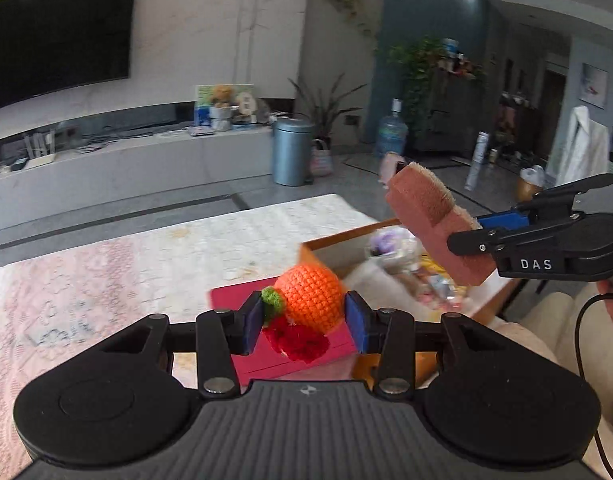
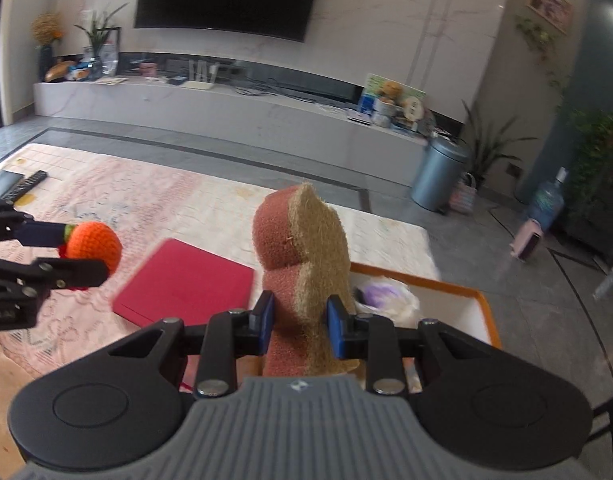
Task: Organize soft objects
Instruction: 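Lift and carry the crocheted fruit and sponge over the orange box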
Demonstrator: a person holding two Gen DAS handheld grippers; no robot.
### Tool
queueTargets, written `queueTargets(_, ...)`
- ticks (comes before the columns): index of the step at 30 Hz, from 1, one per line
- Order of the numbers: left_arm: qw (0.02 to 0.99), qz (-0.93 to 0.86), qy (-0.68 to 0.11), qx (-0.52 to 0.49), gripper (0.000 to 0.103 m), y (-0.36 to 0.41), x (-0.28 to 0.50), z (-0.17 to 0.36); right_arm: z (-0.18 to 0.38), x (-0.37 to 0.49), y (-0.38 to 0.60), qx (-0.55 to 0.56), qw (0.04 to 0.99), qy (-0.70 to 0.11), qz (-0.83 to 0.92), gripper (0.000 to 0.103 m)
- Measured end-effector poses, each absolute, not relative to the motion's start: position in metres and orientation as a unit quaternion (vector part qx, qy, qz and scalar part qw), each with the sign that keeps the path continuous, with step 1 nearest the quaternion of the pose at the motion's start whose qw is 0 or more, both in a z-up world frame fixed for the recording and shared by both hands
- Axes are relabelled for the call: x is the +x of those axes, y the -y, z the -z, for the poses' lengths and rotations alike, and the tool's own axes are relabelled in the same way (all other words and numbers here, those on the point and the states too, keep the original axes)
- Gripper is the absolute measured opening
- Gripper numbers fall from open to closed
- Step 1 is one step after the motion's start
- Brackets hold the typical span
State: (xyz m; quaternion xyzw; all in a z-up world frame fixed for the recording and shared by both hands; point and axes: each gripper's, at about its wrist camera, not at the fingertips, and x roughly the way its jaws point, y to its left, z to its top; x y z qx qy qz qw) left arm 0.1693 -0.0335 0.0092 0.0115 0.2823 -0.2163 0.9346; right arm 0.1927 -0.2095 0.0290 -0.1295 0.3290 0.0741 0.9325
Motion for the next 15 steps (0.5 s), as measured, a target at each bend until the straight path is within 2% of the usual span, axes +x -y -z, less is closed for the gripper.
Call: queueTargets(15, 0.900, 0.293, -0.316, 0.072, 0.049, 0.154, 0.227, 0.002, -0.011, 0.221, 0.345, -0.058, 0.922, -0.382, 0.008, 0.027)
